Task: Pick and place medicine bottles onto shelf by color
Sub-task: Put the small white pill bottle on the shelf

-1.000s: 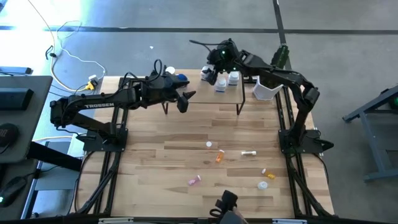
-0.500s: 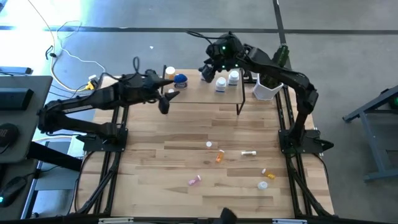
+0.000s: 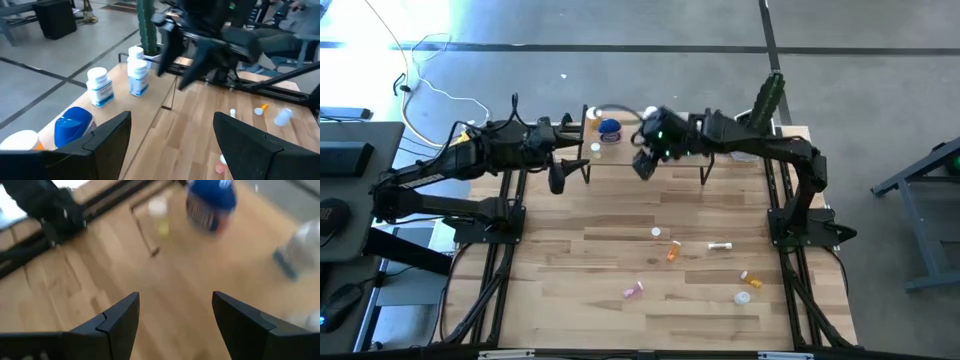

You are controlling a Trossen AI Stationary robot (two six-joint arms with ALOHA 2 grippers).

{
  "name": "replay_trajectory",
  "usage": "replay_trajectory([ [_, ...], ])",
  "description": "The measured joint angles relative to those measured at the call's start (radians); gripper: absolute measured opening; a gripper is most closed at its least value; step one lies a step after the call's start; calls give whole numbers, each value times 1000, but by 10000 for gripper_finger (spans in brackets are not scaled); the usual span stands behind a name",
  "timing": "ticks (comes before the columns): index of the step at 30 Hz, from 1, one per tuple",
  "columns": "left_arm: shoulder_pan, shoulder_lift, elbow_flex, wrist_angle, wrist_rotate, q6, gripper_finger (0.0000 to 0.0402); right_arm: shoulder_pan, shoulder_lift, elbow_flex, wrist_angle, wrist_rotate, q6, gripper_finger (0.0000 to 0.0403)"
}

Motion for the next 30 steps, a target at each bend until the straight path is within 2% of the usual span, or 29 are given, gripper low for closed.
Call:
replay_trajectory([
  [5,0,0,0,-31,26,7,271,97,0,-2,-123,46,172,240],
  [13,0,0,-1,-103,28,67,271,231,0,-2,-303,51,420,240],
  [26,0,0,-1,-104,26,67,271,434,1,-2,-634,155,793,240],
  [30,0,0,-1,-104,26,67,271,484,0,-57,-628,152,855,240],
])
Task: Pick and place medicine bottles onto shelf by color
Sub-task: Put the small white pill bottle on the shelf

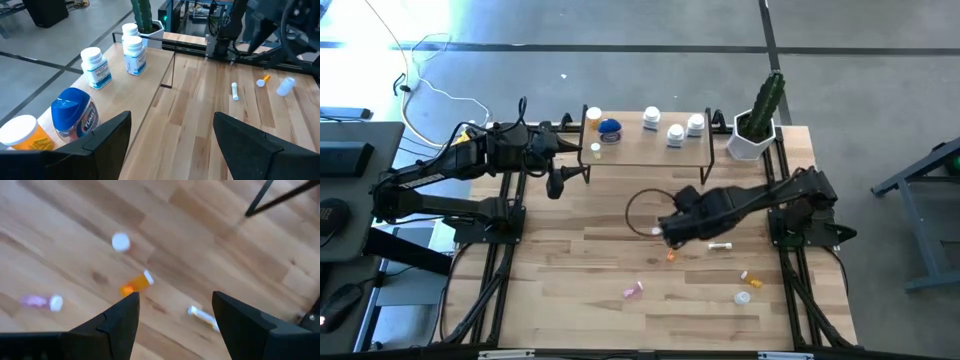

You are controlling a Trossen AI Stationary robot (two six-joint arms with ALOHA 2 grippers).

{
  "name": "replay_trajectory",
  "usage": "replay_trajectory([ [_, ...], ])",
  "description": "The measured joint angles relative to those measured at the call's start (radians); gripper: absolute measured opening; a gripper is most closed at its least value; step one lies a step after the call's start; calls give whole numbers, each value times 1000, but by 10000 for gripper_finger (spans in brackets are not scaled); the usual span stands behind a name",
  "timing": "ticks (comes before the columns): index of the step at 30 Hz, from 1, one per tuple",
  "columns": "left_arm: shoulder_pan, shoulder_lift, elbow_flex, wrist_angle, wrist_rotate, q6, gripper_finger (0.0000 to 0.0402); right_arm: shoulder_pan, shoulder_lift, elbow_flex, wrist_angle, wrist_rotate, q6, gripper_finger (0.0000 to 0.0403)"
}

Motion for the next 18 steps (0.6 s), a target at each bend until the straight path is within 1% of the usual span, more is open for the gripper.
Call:
replay_trajectory([
  [2,1,0,0,0,0,0,271,18,-4,-54,1,-39,18,240],
  [5,1,0,0,0,0,-1,271,45,-2,-146,-2,-131,45,240],
  [10,0,0,0,1,0,-8,271,97,-2,-261,-2,-274,47,240],
  [13,0,0,0,1,0,-8,271,135,-2,-298,-1,-314,38,240],
  [18,0,0,0,1,-1,-18,271,206,-2,-321,-1,-335,21,240],
])
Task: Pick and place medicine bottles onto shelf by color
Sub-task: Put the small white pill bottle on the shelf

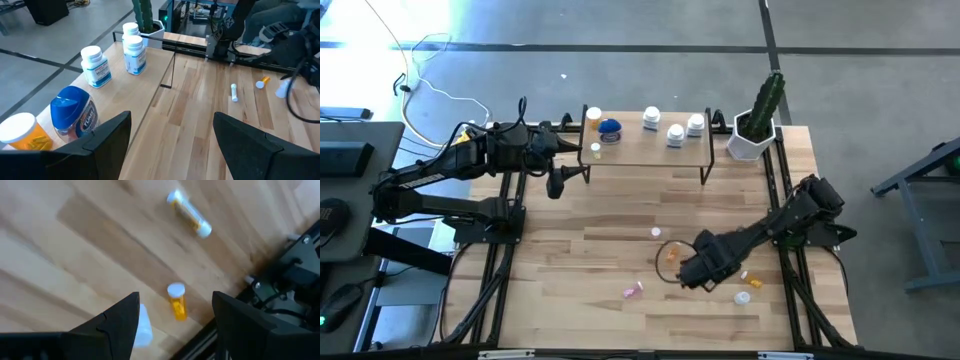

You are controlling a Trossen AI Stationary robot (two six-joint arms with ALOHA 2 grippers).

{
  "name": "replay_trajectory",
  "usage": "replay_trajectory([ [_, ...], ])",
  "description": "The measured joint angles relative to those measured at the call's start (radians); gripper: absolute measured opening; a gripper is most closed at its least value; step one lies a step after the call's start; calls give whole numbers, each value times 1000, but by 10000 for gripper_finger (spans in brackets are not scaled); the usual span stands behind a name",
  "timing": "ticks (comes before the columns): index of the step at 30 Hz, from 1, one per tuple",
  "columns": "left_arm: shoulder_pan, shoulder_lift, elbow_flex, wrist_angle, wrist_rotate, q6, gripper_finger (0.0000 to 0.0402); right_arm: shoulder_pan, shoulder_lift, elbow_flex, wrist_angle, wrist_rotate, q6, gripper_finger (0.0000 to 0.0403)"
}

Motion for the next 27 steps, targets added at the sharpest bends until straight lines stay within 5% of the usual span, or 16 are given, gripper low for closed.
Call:
replay_trajectory([
  [12,0,1,0,2,0,-82,271,201,-13,-17,2,-6,37,240],
  [27,0,1,0,3,-4,-229,271,399,-358,-266,92,27,516,240],
])
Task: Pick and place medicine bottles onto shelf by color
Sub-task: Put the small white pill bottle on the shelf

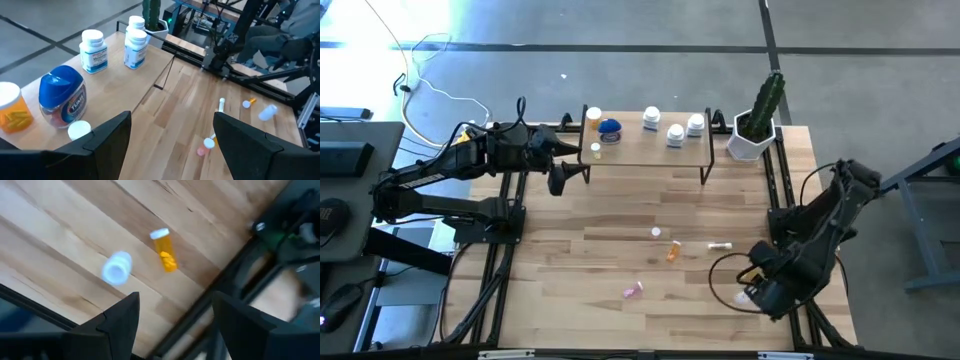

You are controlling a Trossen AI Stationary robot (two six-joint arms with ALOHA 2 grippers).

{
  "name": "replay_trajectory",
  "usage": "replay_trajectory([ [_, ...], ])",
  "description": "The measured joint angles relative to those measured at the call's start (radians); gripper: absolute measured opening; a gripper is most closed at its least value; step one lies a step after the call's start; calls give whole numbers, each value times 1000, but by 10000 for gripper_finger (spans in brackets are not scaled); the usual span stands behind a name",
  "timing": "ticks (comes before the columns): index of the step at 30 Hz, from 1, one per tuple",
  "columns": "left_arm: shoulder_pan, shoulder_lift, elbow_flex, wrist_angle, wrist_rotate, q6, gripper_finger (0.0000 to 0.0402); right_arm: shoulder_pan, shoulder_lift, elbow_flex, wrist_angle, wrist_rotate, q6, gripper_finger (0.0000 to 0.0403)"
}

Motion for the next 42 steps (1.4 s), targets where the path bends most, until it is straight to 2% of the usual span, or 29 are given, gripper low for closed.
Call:
replay_trajectory([
  [4,0,0,0,0,0,-45,271,11,-18,-53,109,35,112,240],
  [9,0,6,0,0,-20,-104,271,13,6,-117,283,42,87,240],
  [15,0,37,0,2,-50,-129,271,15,69,-142,308,44,82,240],
  [23,0,99,-1,4,-41,-135,271,16,137,-192,438,49,23,240],
  [31,0,129,-1,6,-40,-155,271,16,192,-199,445,49,-8,238],
  [42,0,129,-1,6,-40,-155,271,16,206,-199,470,49,-22,161],
])
